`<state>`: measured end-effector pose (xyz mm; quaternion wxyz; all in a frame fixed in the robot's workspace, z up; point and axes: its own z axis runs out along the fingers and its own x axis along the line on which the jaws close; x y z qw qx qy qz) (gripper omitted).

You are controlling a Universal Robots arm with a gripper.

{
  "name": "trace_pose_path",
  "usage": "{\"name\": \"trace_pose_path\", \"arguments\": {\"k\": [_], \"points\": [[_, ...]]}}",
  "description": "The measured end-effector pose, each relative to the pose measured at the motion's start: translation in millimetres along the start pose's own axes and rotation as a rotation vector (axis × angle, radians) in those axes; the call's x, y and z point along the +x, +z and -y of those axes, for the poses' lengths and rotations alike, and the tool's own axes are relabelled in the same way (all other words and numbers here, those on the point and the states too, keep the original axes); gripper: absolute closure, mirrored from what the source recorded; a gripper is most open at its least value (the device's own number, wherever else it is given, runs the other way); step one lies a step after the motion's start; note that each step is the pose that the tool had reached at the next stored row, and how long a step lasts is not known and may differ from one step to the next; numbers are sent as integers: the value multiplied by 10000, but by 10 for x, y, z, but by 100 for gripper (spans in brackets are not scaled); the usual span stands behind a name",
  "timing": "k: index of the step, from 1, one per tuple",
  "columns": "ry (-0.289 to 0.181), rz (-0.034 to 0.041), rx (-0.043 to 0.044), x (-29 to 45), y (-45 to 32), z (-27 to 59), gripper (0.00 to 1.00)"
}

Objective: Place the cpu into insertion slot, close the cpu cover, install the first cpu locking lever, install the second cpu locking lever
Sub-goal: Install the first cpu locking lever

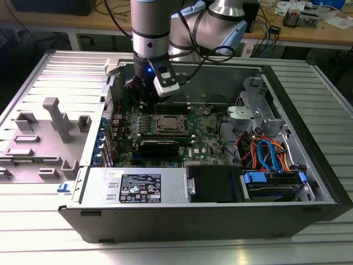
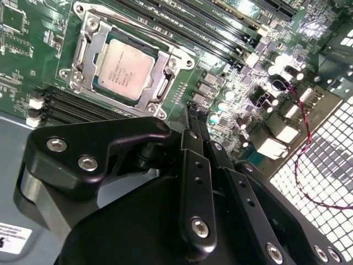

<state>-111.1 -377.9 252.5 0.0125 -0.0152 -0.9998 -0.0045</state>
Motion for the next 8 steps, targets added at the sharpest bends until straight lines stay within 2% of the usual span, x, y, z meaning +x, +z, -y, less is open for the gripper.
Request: {"name": "trace_pose_path", "arguments": {"k": [3, 7, 8], "points": [[-475, -4, 12, 2, 1, -5, 89], [-564, -5, 15, 18, 3, -33, 89], [-586, -5, 15, 31, 4, -70, 89]]}}
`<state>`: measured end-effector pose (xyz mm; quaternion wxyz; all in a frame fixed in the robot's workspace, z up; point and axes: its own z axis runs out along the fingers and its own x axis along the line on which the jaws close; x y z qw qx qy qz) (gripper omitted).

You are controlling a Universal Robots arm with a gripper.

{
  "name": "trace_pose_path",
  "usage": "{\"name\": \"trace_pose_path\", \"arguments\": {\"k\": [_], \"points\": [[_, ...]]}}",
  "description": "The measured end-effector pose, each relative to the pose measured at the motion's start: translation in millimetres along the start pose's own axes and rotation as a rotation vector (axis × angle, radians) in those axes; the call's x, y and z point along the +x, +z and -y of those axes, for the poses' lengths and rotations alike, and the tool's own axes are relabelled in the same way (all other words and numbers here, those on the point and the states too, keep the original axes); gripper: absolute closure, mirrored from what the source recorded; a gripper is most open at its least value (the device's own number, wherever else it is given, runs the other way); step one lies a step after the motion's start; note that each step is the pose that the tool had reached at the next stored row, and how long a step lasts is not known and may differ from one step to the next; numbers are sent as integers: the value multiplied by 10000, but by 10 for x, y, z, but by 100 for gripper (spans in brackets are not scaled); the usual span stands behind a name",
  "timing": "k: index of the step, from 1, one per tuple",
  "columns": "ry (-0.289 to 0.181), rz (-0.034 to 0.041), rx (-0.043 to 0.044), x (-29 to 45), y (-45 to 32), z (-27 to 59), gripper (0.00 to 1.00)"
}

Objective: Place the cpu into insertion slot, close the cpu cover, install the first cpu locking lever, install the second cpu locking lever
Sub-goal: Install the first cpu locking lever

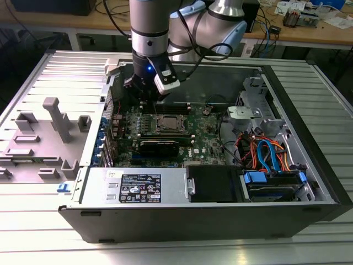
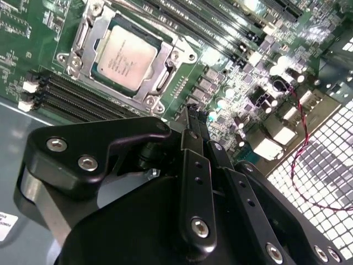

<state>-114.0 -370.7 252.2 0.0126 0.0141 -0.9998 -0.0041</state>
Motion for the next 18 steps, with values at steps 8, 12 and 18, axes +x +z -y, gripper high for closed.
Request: {"name": "trace_pose_path", "arguments": {"k": [8, 12, 18], "points": [[-149, -1, 3, 32, 2, -124, 89], [-215, -2, 5, 30, 2, -182, 89], [-239, -2, 6, 29, 3, -202, 89]]}}
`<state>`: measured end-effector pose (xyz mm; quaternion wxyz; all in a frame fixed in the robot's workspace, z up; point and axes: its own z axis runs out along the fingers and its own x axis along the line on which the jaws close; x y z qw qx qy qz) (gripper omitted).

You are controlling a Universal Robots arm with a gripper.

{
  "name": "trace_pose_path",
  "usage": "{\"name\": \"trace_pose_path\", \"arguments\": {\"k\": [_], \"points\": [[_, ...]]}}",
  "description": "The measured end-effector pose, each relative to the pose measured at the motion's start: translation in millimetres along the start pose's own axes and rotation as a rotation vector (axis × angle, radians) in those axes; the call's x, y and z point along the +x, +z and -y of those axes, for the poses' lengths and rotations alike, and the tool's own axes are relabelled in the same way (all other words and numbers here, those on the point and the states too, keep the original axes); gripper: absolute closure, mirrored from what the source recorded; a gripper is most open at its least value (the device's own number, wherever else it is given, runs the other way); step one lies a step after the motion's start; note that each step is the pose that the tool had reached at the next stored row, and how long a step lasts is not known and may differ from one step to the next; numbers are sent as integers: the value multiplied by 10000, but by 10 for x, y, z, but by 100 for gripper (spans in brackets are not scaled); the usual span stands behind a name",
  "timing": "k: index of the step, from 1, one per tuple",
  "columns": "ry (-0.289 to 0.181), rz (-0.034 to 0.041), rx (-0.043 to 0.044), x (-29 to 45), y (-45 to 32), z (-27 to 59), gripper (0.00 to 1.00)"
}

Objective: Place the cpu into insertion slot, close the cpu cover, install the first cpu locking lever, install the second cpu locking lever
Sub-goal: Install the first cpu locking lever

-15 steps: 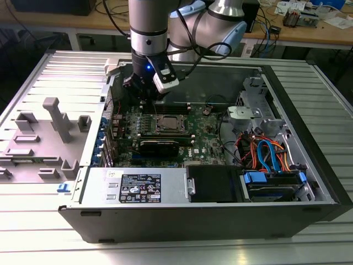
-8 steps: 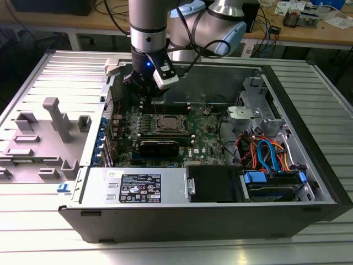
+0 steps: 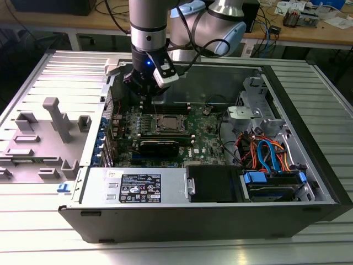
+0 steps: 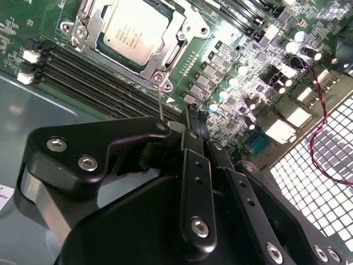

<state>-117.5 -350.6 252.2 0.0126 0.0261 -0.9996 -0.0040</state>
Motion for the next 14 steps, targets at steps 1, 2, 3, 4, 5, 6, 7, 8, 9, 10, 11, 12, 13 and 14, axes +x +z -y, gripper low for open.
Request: {"name": "trace_pose_path", "arguments": {"k": [1, 2, 3, 4, 5, 6, 7, 8, 9, 10, 11, 12, 13, 14], "points": [[0, 0, -1, 0, 0, 0, 89], [0, 0, -1, 0, 0, 0, 89], [0, 0, 0, 0, 0, 0, 89], [0, 0, 0, 0, 0, 0, 89], [-1, 0, -1, 0, 0, 0, 89], [-1, 0, -1, 0, 0, 0, 89], [-1, 0, -1, 0, 0, 0, 89], [-1, 0, 0, 0, 0, 0, 89], [-1, 0, -1, 0, 0, 0, 89], [-1, 0, 0, 0, 0, 0, 89], [-1, 0, -1, 0, 0, 0, 89], [-1, -1, 0, -6, 0, 0, 89], [-1, -1, 0, -17, 0, 0, 89], [-1, 0, 0, -24, -1, 1, 89]]}}
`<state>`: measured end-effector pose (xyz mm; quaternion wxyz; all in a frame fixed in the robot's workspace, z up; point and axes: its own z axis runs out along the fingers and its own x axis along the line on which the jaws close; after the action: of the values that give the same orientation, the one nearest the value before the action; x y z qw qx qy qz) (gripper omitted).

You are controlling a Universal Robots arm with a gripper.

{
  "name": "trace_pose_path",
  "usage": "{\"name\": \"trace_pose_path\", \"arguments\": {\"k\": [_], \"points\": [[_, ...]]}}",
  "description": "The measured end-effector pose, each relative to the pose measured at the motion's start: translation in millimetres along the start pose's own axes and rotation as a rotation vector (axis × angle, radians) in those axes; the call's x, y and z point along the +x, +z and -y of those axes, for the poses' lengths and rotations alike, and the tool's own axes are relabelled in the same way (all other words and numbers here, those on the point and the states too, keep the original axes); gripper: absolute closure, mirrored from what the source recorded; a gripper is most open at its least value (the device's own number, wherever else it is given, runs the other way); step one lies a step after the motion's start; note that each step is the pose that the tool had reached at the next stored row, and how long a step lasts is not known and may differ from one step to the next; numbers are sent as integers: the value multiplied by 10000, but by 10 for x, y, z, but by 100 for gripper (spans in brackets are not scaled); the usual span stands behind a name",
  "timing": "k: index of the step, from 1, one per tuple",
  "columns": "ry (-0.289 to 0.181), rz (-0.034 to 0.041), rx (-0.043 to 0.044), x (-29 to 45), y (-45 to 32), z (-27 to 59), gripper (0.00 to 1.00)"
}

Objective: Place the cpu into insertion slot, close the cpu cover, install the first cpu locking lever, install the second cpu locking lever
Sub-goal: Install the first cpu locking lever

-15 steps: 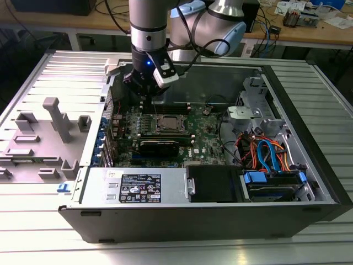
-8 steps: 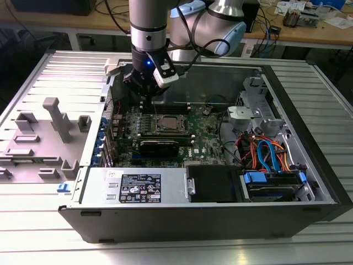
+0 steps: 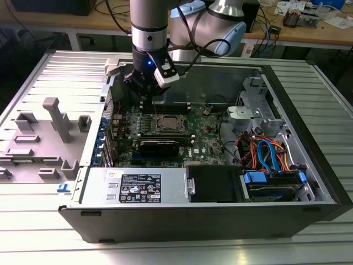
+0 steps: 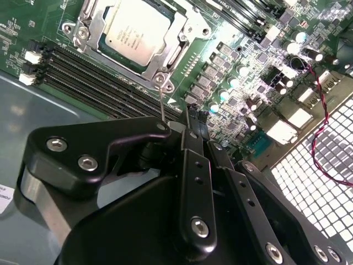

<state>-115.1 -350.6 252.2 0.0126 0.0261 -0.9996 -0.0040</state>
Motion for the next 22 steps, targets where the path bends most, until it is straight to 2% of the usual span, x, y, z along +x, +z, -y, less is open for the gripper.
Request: {"name": "trace_pose_path", "arguments": {"k": [13, 20, 22], "points": [[0, 0, 0, -99, -3, 5, 89], [0, 0, -1, -98, -2, 5, 89], [0, 1, -1, -69, -2, 4, 89]]}}
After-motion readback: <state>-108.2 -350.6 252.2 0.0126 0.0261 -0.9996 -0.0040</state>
